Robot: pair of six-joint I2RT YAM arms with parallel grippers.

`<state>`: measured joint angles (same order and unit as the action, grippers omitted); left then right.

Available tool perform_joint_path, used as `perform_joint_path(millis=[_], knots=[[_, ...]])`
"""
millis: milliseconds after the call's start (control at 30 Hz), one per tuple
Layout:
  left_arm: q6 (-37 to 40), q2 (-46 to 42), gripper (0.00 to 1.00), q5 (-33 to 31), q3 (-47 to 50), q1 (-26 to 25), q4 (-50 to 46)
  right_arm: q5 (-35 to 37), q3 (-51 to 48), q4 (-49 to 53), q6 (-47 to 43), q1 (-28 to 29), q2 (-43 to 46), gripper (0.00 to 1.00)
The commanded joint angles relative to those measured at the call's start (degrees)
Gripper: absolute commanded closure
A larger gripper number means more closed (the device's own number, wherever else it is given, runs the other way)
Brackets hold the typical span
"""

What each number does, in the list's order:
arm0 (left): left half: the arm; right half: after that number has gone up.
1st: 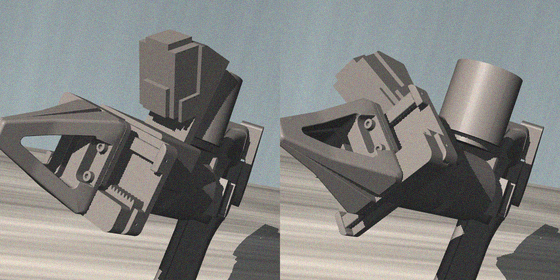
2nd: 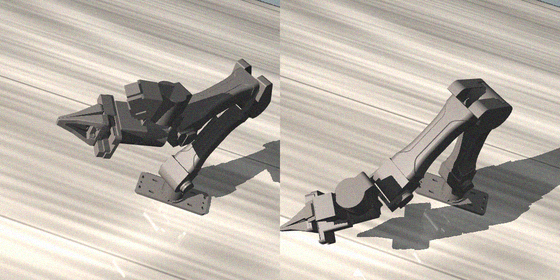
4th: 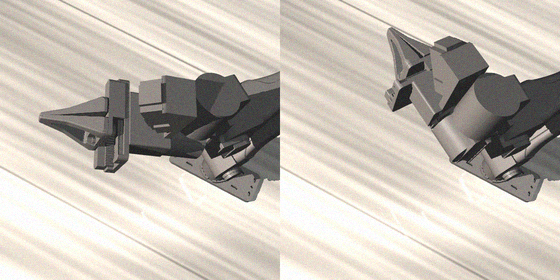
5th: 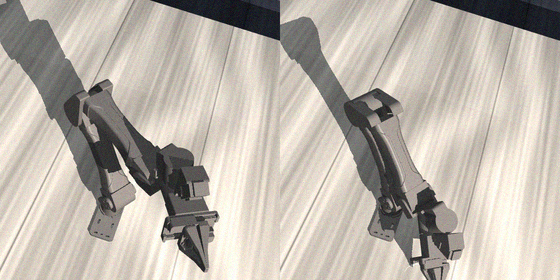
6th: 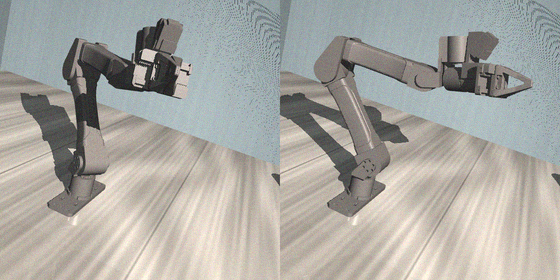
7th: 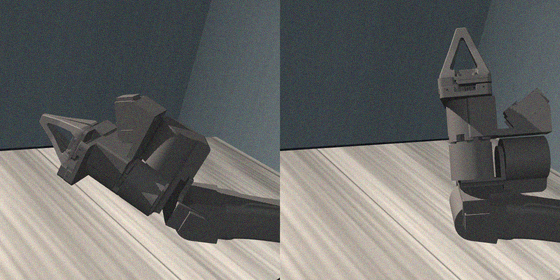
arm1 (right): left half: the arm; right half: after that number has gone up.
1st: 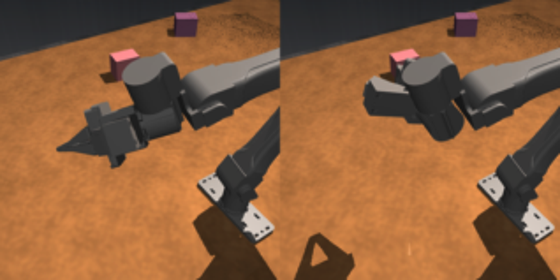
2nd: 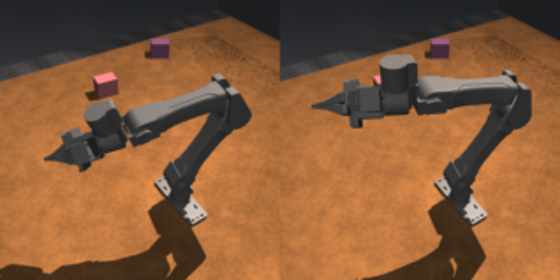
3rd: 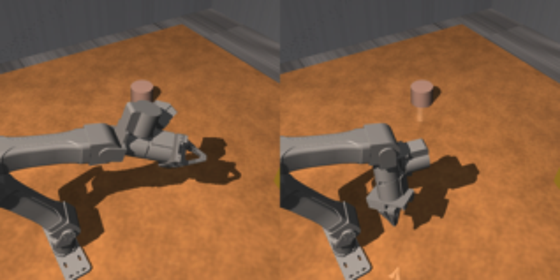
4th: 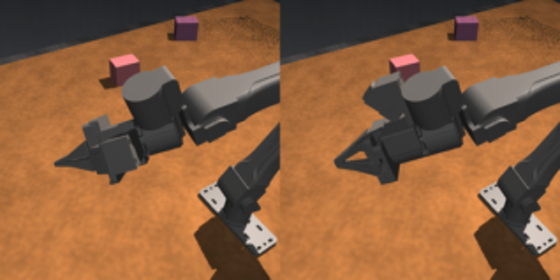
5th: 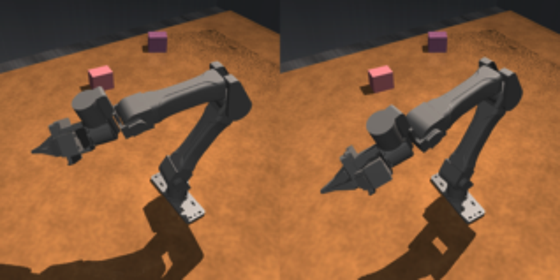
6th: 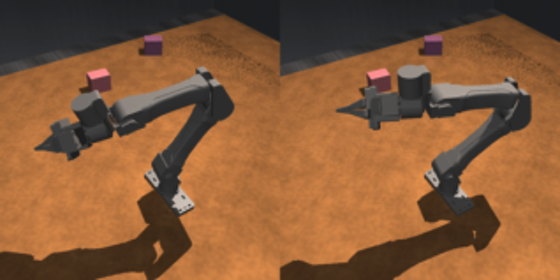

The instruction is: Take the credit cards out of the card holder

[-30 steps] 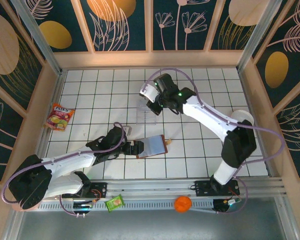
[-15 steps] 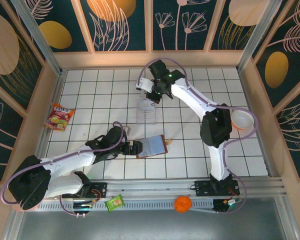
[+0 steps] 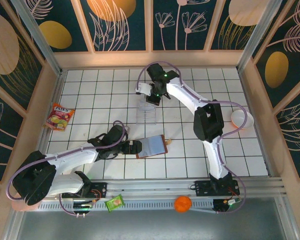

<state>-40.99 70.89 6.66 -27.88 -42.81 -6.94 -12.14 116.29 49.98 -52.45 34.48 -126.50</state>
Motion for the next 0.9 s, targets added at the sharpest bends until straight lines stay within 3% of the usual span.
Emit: perform_joint_path(millis=[0,133,200,433,533,633,767,867], knots=[[-0.67,0.47,0.01,-0.28,-1.13,0.57,-1.21,-0.89,2.08,1.31,-1.46,-0.03,-1.59,1.00],[-0.63,0.00,0.01,-0.23,-0.80,0.63,-1.08,-0.69,1.97,-0.69,-0.13,0.26,-2.18,0.99],[-0.73,-0.61,0.01,-0.24,-0.44,0.63,-0.91,-0.47,2.10,-3.63,2.15,0.35,-1.62,0.84],[-2.24,-4.40,0.01,-1.12,1.36,0.70,0.54,-7.19,-1.66,-14.79,11.61,0.40,6.96,0.68],[-3.14,-6.29,0.01,-2.86,2.26,0.74,1.50,-10.78,-10.71,-25.72,20.79,0.50,14.29,0.64],[-4.58,-7.97,0.01,-6.19,3.22,0.72,2.01,-11.46,-23.28,-40.38,36.44,1.01,21.94,0.61],[-6.56,-10.91,0.01,-10.60,4.95,0.74,1.95,-6.22,-39.57,-52.80,57.15,2.38,30.22,0.60],[-7.19,-13.79,0.01,-12.65,6.61,0.75,1.99,-2.55,-49.41,-54.38,66.16,4.19,34.48,0.59]])
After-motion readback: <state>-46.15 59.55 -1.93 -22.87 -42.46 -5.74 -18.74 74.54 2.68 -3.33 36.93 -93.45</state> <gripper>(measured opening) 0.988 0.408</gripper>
